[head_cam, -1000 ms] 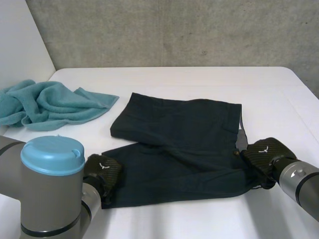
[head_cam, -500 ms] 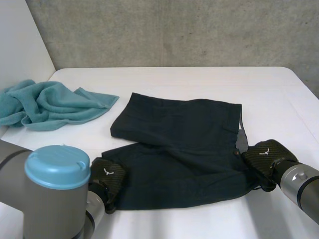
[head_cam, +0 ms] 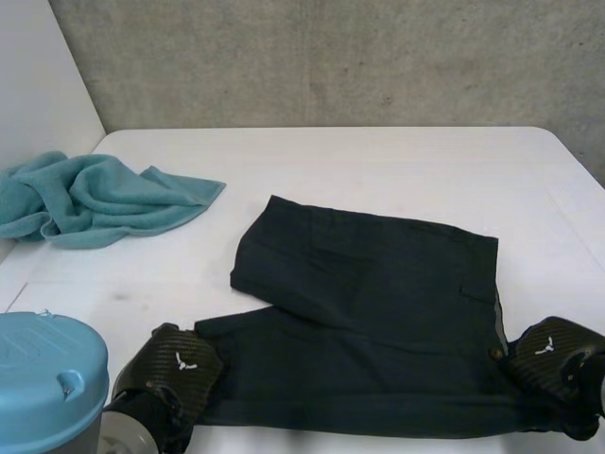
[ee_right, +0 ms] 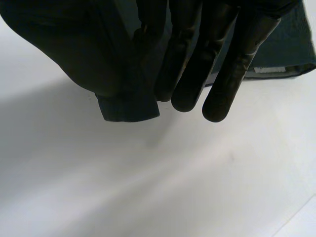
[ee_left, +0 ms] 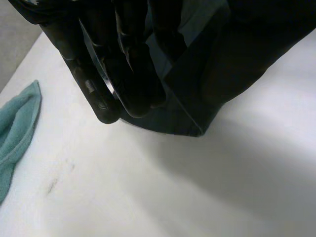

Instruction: Fold the laundry.

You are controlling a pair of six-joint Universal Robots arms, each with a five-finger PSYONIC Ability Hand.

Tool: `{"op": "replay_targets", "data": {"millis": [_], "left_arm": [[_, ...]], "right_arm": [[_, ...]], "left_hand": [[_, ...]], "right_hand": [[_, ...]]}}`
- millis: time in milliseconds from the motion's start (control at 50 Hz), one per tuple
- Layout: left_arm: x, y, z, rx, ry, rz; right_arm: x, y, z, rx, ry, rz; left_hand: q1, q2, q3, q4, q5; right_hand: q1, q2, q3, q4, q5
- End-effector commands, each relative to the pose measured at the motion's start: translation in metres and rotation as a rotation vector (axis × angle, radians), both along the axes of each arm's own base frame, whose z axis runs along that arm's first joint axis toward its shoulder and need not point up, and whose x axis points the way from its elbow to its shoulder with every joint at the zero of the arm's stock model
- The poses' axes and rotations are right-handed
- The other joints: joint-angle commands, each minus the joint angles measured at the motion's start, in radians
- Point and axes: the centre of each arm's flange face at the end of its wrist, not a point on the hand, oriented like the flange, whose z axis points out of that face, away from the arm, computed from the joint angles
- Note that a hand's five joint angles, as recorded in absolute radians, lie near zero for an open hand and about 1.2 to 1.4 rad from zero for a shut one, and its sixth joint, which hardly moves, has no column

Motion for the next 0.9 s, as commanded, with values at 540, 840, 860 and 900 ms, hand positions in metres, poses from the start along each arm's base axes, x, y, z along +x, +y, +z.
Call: {"op": "replay_targets", "data": {"millis": [540, 840, 860, 900], "left_arm": [[-0.157, -0.241, -0.047, -0.659, 0.227, 0.036], [-0.168, -0.247, -0.066, -0.692, 0.263, 0.040], [-0.168, -0.246, -0.062, -0.691, 0.268, 0.043], [-0.166, -0.242, -0.047, -0.688, 0.298, 0.049]], "right_arm": [[0.062, -0.187, -0.043, -0.605, -0.286, -0.172], [0.063, -0.217, -0.036, -0.739, -0.314, -0.276], [0.062, -0.217, -0.031, -0.745, -0.328, -0.282], [0.059, -0.211, -0.011, -0.760, -0.379, -0.308]], "left_hand": [[0.270, 0.203, 0.209, 0.201, 0.269], [-0.952, -1.019, -1.012, -1.021, -0.952], [-0.952, -1.019, -1.012, -1.021, -0.952], [-0.952, -1.019, -1.012, -1.021, -0.952]], "right_hand": [[0.436, 0.224, 0.209, 0.209, 0.222], [-0.786, -0.998, -1.013, -1.013, -0.999], [-0.786, -0.998, -1.013, -1.013, -0.999], [-0.786, -0.998, -1.013, -1.013, -0.999]]}}
